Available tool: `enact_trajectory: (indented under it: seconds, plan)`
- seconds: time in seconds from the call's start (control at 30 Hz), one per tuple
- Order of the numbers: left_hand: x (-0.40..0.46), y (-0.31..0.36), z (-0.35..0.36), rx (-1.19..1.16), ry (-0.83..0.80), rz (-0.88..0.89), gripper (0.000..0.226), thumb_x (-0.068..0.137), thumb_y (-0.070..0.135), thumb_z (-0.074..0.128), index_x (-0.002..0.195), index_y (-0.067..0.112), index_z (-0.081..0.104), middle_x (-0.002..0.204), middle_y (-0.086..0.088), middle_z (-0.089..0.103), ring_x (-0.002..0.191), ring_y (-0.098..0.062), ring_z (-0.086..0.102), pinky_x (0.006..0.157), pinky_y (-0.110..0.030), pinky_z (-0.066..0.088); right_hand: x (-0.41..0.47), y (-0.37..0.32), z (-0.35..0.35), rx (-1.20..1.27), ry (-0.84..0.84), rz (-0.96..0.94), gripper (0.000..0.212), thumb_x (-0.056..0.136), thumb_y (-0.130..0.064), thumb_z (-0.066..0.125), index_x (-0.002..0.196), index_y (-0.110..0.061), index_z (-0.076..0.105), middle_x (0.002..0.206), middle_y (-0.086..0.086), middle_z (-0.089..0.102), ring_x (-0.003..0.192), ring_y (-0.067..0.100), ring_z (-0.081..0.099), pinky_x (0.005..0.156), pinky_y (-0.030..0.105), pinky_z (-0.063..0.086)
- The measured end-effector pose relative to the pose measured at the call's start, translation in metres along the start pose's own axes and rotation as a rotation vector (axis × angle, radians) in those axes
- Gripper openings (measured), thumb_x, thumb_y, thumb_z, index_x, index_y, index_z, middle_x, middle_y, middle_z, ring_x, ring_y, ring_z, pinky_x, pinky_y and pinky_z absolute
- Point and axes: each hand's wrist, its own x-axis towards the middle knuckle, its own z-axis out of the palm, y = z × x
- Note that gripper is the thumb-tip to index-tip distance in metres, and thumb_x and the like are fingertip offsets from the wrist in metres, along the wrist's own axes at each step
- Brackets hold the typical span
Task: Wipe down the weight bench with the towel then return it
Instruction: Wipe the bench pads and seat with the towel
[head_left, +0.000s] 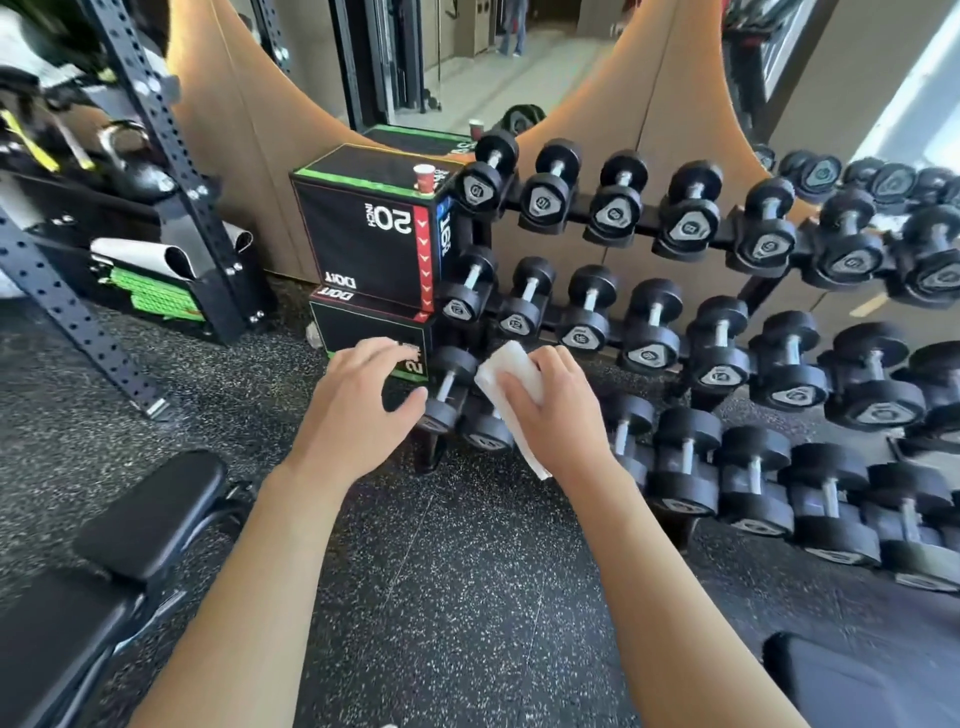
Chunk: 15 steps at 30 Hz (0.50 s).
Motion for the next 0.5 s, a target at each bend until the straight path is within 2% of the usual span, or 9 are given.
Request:
enact_trajectory:
  seconds: [0.17, 0.5]
  plan:
    - [0.015, -0.068, -0.03, 0.0, -0.016, -0.025, 0.046, 0.098, 0.043, 0.062, 0.142, 0.029, 0.057, 0.147, 0.012, 0.05, 0.138, -0.015, 0.038, 0.113, -0.036, 0.035, 0.024, -0.053, 0.054, 0.018, -0.01, 0.006, 0.026, 0.1, -0.049, 0.054, 0.102, -0.024, 0.05, 0.096, -0.01, 0.048, 0.088, 0.016, 0.051, 0.074, 0.042, 0.05]
    - [0.018, -0.158, -0.065, -0.071, 0.041, -0.108, 0.045, 0.098, 0.044, 0.061, 0.141, 0.03, 0.057, 0.145, 0.014, 0.049, 0.137, -0.013, 0.038, 0.114, -0.039, 0.038, 0.059, -0.115, 0.126, -0.02, -0.08, -0.066, 0.023, 0.099, -0.047, 0.056, 0.097, -0.026, 0.046, 0.094, -0.01, 0.046, 0.088, 0.017, 0.049, 0.071, 0.038, 0.043]
